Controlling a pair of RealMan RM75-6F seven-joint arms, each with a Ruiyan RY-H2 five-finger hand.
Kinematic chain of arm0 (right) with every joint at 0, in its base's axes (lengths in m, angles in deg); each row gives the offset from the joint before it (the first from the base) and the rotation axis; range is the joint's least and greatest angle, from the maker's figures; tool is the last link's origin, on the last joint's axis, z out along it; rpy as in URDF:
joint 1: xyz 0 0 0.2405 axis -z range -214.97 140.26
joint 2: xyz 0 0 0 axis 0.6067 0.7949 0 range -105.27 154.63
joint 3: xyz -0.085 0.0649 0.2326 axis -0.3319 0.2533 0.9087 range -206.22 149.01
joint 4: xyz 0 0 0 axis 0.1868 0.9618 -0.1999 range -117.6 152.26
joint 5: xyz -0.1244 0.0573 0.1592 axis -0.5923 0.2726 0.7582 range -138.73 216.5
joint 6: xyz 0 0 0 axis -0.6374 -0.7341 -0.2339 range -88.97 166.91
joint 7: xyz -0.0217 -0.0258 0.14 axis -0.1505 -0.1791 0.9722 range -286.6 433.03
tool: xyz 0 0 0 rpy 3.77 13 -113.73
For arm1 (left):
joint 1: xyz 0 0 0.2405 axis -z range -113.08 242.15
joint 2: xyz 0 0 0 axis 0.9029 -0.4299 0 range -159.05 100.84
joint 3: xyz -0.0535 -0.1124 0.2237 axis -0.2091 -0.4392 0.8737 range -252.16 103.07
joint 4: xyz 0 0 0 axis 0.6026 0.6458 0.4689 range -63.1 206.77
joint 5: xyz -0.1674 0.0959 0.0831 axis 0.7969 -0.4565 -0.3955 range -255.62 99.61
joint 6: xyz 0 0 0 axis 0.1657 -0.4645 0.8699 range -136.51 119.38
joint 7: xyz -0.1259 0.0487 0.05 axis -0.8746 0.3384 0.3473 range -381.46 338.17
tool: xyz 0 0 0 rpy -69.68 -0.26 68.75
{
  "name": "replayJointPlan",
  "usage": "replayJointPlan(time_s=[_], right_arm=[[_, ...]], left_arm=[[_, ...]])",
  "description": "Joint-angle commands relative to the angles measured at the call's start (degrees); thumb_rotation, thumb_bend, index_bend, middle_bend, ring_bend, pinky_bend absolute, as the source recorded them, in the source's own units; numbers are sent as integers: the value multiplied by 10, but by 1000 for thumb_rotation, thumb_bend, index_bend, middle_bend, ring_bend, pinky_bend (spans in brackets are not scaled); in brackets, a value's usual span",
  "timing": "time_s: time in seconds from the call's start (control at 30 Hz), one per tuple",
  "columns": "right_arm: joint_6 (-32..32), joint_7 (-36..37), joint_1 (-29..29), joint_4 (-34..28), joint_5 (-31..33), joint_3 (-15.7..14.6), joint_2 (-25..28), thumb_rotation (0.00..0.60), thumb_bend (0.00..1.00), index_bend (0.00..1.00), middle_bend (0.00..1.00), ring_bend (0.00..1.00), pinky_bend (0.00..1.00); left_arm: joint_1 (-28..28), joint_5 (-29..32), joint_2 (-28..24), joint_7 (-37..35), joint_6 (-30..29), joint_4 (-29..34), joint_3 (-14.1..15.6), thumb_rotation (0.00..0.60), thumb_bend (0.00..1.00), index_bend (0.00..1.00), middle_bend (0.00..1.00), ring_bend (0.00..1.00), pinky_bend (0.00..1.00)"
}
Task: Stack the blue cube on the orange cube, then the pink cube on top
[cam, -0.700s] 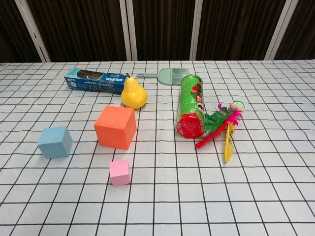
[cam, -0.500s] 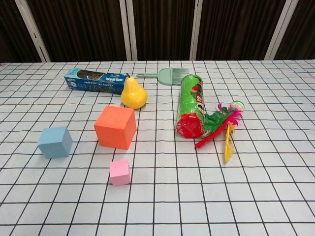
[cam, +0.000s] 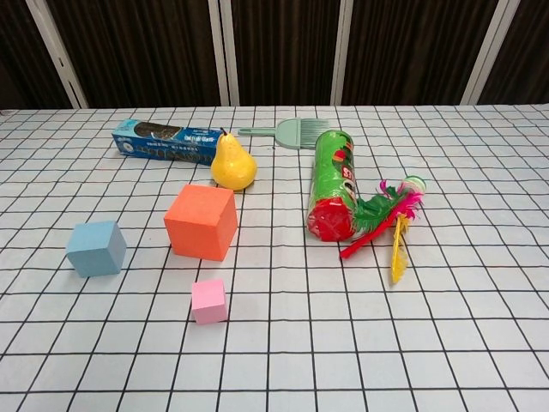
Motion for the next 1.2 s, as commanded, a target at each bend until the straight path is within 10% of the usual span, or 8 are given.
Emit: replayJointPlan(time_s=[0.03, 0.5, 0.67, 1.2], right_arm=[[-2, 1, 1, -2, -2, -1, 2, 600, 170, 251, 202, 194, 200], [-1, 10, 3, -3, 0, -1, 3, 600, 170, 251, 202, 194, 199], [8, 30, 2, 3, 6, -1, 6, 600, 170, 251, 202, 194, 199], [10, 67, 0, 14, -5, -3, 10, 600, 169, 251, 202, 194, 199]], left_arm=[[-1, -5, 0, 2, -4, 1, 1, 600, 127, 150, 86, 10, 131], [10, 13, 7, 16, 21, 4, -4, 600, 127, 149, 84, 10, 136], [70, 52, -28, 2, 141, 90, -14, 600, 125, 138, 90, 13, 173], [143, 203, 36, 319, 149, 259, -69, 600, 98, 348, 785, 682, 843]])
